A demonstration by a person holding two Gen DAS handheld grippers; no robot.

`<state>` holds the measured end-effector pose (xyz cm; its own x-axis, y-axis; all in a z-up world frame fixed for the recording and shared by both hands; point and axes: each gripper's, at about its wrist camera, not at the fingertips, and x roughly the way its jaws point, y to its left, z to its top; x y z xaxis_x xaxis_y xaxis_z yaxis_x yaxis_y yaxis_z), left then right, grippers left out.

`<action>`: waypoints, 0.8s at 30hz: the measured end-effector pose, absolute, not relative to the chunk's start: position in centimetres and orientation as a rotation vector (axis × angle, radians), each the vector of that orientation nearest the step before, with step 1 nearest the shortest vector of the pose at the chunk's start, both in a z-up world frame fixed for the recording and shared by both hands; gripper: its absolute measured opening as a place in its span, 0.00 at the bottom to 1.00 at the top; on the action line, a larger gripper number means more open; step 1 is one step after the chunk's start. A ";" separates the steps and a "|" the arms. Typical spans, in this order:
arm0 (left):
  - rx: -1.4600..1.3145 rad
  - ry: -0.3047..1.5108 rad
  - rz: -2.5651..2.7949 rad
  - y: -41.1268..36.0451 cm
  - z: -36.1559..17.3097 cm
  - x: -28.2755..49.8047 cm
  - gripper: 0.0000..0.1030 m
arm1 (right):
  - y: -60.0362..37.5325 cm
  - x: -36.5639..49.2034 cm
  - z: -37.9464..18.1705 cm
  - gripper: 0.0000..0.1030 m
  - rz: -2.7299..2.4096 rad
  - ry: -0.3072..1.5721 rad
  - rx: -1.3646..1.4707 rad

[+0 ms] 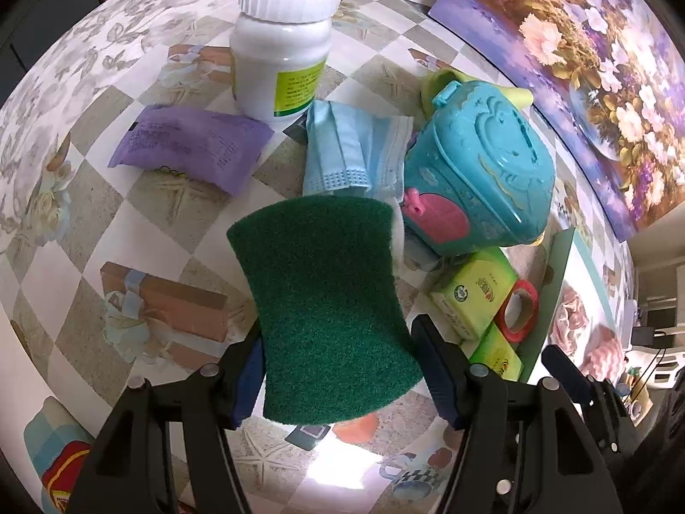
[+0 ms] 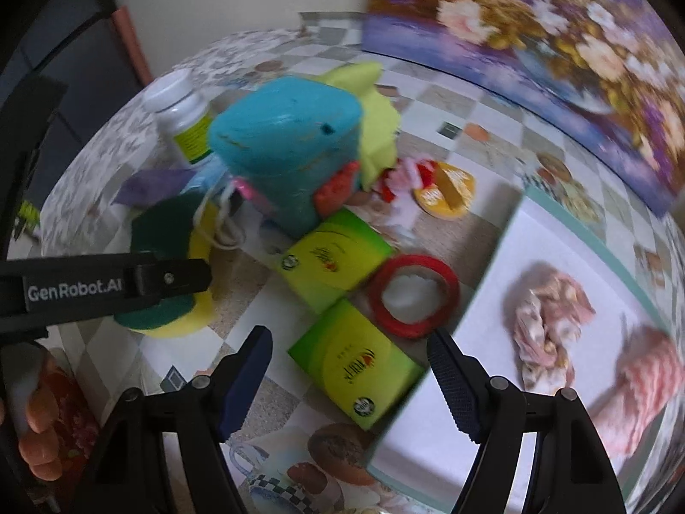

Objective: Organize soft objects
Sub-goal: 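Hold the green sponge in the left tool while the right tool grasps a green tissue pack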

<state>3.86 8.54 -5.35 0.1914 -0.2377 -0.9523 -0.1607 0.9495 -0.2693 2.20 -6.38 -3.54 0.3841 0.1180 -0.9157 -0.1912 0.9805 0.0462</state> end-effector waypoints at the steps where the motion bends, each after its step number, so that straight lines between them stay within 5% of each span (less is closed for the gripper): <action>1: -0.345 1.386 -0.057 8.7 -5.4 3.9 0.65 | -6.2 2.2 -3.5 0.76 0.203 1.157 -0.074; 24: -0.386 1.389 -0.053 11.8 -5.5 5.9 0.65 | -5.8 2.9 -5.9 0.69 0.269 1.260 -0.050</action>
<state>5.91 11.76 -5.46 0.1904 -0.2610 -0.9464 -0.1881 0.9365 -0.2961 2.88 -5.79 -5.94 0.2783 0.1734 -0.9447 -0.2280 0.9674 0.1104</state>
